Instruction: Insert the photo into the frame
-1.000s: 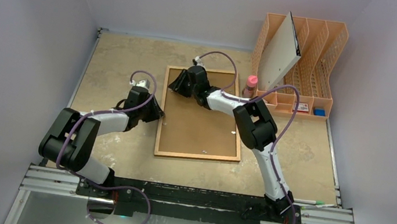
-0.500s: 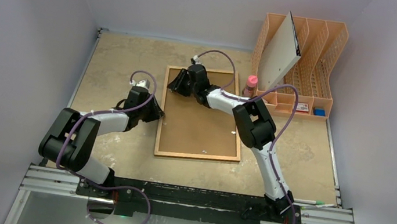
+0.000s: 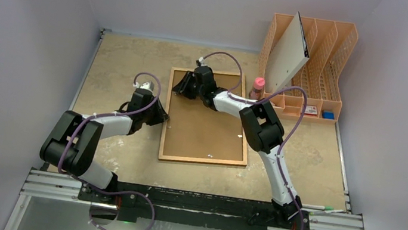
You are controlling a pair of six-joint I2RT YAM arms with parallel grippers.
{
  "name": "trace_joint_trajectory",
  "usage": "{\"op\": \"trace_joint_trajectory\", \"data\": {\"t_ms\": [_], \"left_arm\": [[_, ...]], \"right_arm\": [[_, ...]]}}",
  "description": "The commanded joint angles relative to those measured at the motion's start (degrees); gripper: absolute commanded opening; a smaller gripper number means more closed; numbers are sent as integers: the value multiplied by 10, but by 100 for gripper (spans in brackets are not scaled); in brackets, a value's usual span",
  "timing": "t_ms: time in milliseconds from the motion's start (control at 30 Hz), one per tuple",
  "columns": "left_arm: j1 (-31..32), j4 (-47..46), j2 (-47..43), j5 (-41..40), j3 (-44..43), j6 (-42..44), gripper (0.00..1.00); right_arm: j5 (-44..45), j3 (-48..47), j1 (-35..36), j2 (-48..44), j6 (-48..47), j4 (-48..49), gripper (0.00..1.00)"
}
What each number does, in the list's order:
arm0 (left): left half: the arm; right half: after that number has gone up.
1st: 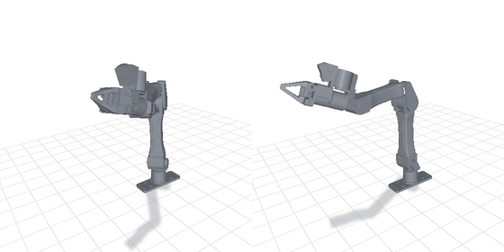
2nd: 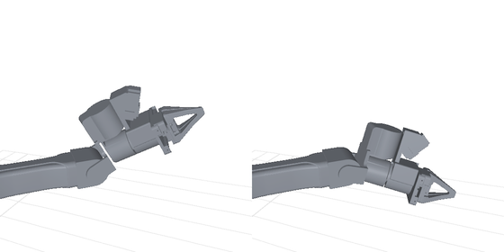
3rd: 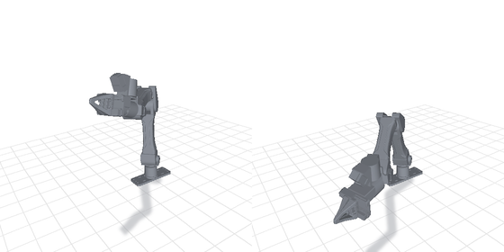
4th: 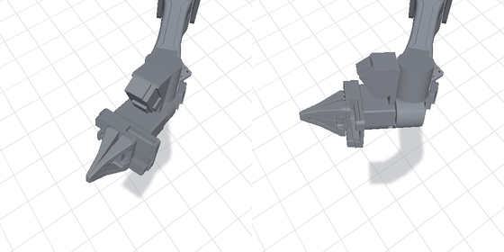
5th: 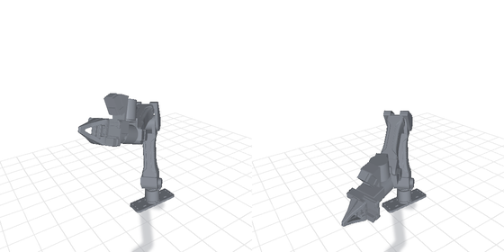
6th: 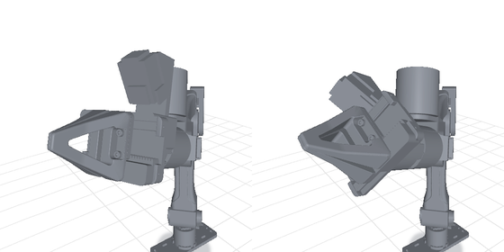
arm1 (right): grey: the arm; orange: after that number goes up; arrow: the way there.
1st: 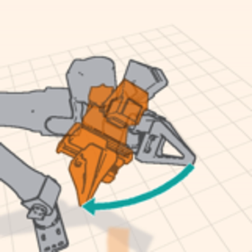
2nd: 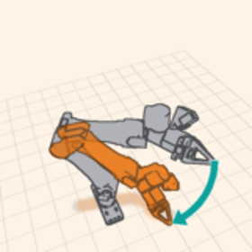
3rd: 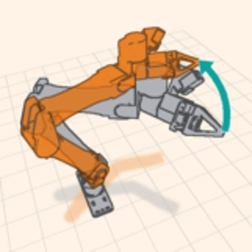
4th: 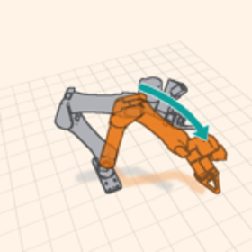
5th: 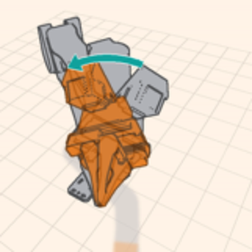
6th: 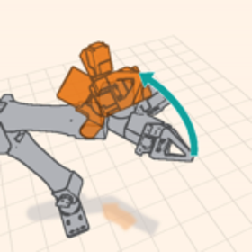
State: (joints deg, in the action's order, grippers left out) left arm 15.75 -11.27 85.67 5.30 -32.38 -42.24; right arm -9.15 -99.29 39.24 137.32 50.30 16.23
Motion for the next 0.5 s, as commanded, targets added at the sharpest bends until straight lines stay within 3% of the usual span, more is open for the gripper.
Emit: {"op": "trace_joint_trajectory", "data": {"t_ms": [0,467], "left_arm": [[-1,-9,15,3,-13,5,24],[-1,-11,20,14,-15,7,24]], "right_arm": [[-35,5,2,0,-2,10,31],[-39,-5,3,13,-1,15,30]]}}
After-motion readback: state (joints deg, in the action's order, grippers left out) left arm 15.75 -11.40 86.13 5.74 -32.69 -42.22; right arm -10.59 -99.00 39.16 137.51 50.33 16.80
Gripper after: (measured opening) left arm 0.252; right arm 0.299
